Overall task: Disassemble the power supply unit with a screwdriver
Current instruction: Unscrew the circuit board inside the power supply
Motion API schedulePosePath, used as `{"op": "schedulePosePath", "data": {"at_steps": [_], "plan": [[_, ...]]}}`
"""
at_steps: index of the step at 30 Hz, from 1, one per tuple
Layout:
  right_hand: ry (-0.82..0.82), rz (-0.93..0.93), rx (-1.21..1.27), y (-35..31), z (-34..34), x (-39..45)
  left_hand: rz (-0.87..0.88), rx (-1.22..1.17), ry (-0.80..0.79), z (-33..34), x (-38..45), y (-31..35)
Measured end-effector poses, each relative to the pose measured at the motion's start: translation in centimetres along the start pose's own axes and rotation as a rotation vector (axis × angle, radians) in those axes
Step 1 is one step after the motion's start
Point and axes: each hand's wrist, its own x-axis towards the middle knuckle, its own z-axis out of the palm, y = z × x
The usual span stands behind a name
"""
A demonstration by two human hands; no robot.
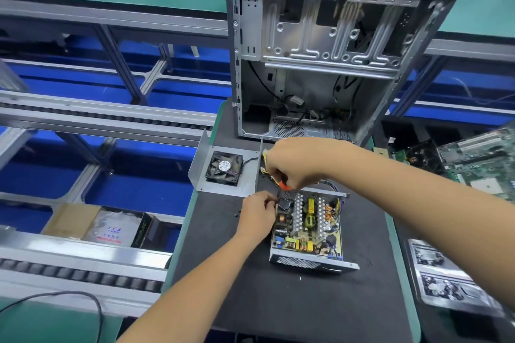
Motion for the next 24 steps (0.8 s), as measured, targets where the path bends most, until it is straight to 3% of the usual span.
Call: {"op": "schedulePosePath", "data": {"at_steps": [6,24], "plan": [[0.014,0.009,0.056,1.2,0.1,-0.1,-0.106,-0.097,0.028,-0.3,0.1,0.3],[0.048,0.097,0.091,1.2,0.8,-0.5,-0.057,-0.058,0.022,-0.2,0.1,0.1]]}}
